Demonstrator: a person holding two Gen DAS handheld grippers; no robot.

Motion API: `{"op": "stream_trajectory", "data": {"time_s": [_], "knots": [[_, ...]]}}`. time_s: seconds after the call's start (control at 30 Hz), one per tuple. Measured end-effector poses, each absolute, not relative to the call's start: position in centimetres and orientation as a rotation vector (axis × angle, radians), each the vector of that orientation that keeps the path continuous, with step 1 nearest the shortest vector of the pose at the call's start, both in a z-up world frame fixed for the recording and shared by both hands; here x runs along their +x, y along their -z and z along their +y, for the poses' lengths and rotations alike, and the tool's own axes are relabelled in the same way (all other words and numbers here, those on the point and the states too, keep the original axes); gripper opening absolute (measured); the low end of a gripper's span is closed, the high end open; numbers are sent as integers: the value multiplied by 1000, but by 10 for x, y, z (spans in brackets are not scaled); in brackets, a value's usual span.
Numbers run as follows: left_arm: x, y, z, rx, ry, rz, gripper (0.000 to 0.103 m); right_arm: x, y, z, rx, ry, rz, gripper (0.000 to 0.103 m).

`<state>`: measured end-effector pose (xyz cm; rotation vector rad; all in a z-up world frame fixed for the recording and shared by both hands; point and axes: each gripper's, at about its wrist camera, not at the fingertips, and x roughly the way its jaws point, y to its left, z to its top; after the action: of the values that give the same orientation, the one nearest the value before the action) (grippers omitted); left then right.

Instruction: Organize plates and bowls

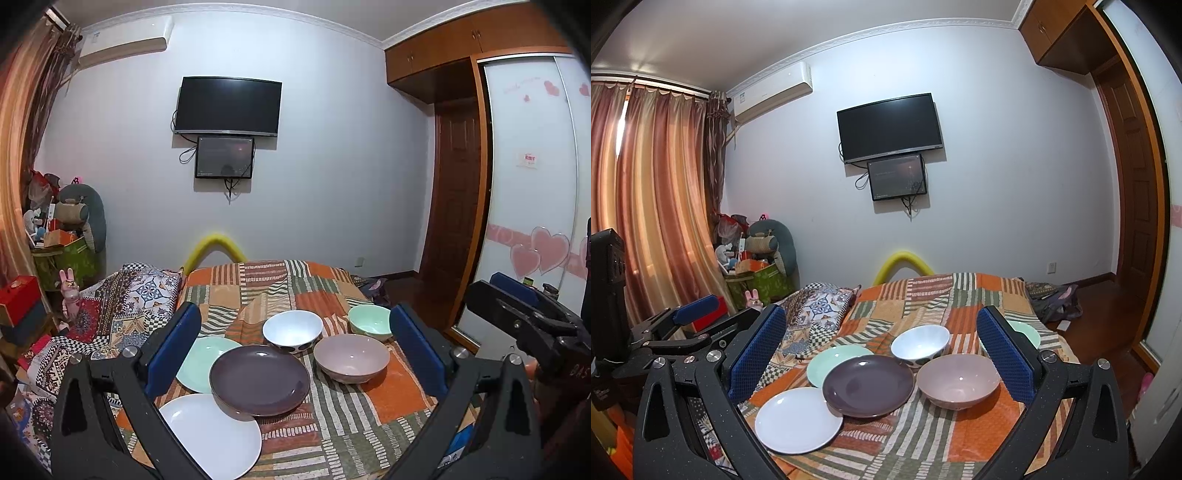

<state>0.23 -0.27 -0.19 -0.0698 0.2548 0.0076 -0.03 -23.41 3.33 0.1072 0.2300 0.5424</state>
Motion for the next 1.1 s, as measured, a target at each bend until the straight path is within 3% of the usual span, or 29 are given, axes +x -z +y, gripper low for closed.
{"op": "stream_trajectory", "data": {"time_s": [1.1], "knots": [[4, 5, -3, -70, -11, 268, 103, 1, -31, -231, 109, -544, 236, 103]]}}
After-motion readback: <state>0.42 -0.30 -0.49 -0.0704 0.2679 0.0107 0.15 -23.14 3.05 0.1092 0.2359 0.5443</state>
